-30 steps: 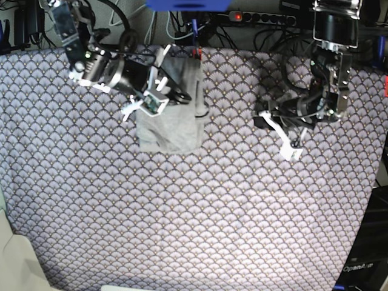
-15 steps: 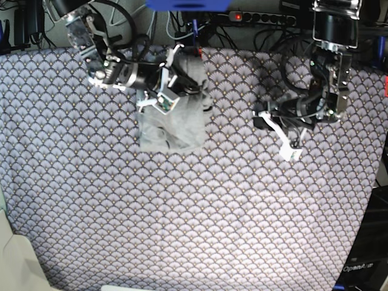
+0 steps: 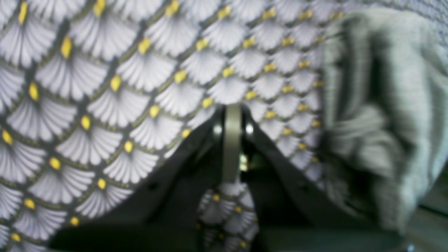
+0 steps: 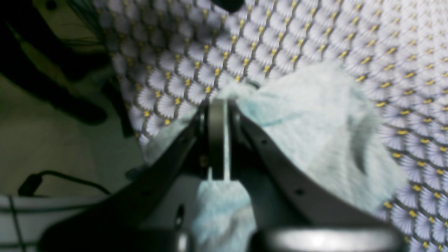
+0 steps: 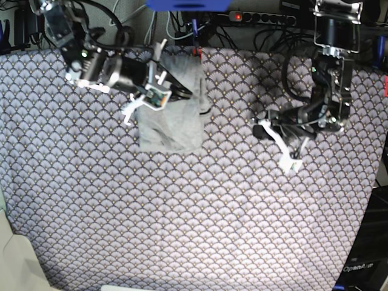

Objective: Fold the T-shirt properly

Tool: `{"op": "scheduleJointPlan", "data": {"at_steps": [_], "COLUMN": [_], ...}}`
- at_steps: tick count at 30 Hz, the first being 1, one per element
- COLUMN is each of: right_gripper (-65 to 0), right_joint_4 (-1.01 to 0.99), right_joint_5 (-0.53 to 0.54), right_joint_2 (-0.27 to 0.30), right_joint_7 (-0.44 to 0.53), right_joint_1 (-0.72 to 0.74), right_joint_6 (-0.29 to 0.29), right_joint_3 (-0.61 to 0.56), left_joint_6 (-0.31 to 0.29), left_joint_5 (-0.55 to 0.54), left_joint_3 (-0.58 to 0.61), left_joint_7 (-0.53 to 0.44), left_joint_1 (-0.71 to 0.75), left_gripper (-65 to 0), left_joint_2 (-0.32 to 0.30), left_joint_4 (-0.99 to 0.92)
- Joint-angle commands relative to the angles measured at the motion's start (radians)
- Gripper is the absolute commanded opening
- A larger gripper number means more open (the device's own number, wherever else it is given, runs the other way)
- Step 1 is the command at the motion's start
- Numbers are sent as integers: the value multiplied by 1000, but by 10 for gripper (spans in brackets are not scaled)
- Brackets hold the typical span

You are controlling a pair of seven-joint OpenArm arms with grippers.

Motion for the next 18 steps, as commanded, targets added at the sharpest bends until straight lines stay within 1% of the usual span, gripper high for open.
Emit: {"op": "scheduleJointPlan", "data": {"at_steps": [1, 3, 7, 9, 14, 18], "right_gripper": [-650, -650, -650, -650, -650, -650], "right_joint_4": [22, 26, 32, 35, 37, 34], "right_joint_5": [13, 13, 11, -15, -141, -148], "right_joint_2": [8, 10, 48, 57, 50, 26], "right_joint_7": [16, 17, 25, 40, 180, 261], "right_joint_1": [-15, -56, -146, -197, -369, -498], "right_joint_6": [4, 4, 4, 4, 4, 4], "right_joint_3": [15, 48, 107, 150, 299, 448], "left_joint_6": [-11, -11, -10, -10, -17, -17], "left_joint_5": [-23, -23, -16, -14, -14, -20], "left_joint_3": [-24, -69, -210, -271, -395, -451], "left_joint_7": [-5, 33, 148, 200, 268, 263], "left_joint_1": [-17, -11, 35, 55, 130, 211], "left_gripper": [-650, -650, -650, -650, -650, -650], "left_joint_2": [-6, 16, 49, 56, 46, 5], "left_joint_4": [58, 152, 327, 373, 422, 442]}}
